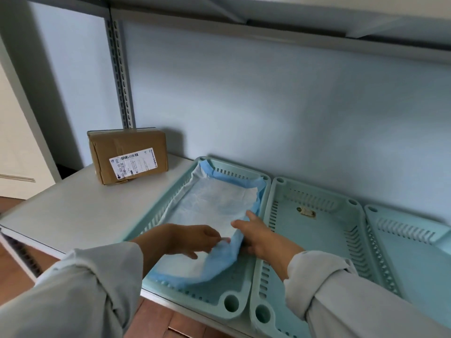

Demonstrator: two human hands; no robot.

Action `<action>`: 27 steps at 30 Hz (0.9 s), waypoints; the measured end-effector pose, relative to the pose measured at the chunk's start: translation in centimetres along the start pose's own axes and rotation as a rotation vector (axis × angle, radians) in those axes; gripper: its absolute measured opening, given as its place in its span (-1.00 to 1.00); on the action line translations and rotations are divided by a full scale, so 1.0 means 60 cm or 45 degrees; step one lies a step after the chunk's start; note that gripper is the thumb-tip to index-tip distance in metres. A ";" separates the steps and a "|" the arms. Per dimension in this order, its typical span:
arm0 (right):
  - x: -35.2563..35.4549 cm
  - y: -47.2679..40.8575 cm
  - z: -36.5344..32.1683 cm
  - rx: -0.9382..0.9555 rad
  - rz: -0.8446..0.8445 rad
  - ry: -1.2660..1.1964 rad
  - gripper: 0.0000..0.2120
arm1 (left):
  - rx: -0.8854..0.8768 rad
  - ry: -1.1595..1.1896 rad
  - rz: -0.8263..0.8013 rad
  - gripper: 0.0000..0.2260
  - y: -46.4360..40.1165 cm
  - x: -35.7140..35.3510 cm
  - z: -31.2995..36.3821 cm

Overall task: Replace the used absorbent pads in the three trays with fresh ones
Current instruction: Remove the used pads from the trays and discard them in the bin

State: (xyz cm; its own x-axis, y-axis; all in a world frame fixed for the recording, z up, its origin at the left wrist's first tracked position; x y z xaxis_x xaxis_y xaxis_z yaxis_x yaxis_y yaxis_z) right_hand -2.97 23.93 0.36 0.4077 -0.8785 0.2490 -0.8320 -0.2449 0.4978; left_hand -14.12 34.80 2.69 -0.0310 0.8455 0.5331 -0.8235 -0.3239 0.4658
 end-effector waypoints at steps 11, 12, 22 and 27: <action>-0.011 -0.028 -0.008 0.069 0.110 0.120 -0.47 | 0.167 -0.390 0.878 -0.68 -0.099 0.094 -0.080; -0.013 -0.027 -0.009 0.062 0.117 0.169 -0.56 | 0.204 -0.396 0.859 -0.68 -0.104 0.091 -0.087; 0.038 -0.036 -0.043 0.283 0.562 -0.157 -0.59 | 0.131 0.235 1.193 -0.94 -0.095 0.118 -0.073; 0.105 -0.034 -0.049 -0.060 0.516 -0.240 -0.46 | 0.483 0.578 0.930 -0.85 -0.087 0.124 -0.066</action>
State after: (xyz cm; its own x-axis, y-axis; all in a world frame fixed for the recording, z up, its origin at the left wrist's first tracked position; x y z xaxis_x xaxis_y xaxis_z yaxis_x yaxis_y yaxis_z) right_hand 2.38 20.09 3.35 -0.0268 -0.9602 0.2780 -0.8904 0.1494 0.4301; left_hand -12.29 44.48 1.41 -0.7510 0.4368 0.4952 -0.2755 -0.8888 0.3662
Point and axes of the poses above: each hand's wrist, its own y-axis away from the middle knuckle, its own x-axis out of the back of the hand, z = x × y, the point moved 1 cm from there along -y, towards the middle knuckle, and after that the axes turned 15 degrees about z, right-handed, at the moved point
